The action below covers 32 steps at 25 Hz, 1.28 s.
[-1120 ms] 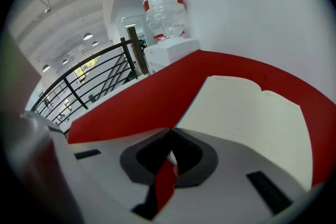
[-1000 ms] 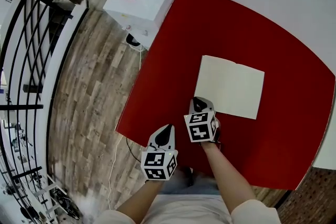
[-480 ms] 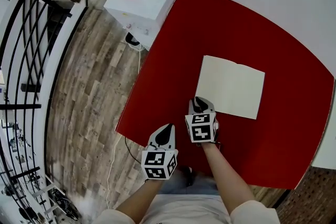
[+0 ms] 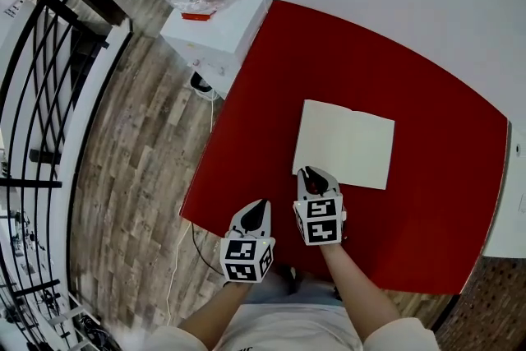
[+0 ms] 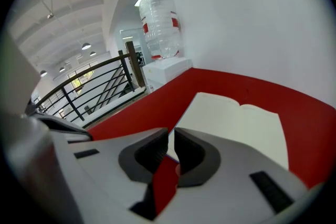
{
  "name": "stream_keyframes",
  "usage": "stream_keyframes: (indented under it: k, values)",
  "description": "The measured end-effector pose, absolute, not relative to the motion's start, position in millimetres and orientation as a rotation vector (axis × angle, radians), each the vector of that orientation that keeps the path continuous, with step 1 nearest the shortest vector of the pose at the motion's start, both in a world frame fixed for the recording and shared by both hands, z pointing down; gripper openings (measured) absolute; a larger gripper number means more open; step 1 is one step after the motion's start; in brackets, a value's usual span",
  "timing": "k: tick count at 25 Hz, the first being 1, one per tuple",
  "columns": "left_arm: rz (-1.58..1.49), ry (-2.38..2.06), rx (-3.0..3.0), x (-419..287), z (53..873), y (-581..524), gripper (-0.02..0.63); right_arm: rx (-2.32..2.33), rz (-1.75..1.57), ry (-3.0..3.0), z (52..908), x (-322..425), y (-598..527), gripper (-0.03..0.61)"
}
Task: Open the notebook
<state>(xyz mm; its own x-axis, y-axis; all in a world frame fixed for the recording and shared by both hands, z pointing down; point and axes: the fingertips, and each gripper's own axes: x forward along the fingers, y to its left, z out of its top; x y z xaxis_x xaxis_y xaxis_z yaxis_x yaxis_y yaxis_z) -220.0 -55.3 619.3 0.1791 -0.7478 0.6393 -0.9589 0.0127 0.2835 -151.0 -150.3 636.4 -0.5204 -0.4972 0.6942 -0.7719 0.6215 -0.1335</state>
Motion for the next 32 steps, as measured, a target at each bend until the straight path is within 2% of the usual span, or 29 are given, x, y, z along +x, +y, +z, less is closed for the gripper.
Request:
stream_keyframes:
  k: [7, 14, 18, 22, 32]
  values:
    - [0.389, -1.536, 1.892, -179, 564, -61, 0.006, 1.127, 0.565, -2.257, 555, -82, -124, 0.008]
    - [0.447, -1.43, 2.056, -120, 523, -42, 0.006, 1.248, 0.561, -2.299, 491, -19, -80, 0.006]
    - [0.463, -1.385, 2.107, -80, 522, -18, 0.006, 1.323, 0.55, -2.298, 484, 25, -44, 0.006]
    - [0.46, -1.405, 2.123, -69, 516, -16, 0.006, 1.388, 0.59, -2.261, 492, 51, -27, 0.006]
    - [0.465, -1.415, 2.162, -47, 509, -6, 0.006, 1.41, 0.608, -2.282, 489, 65, -4, 0.006]
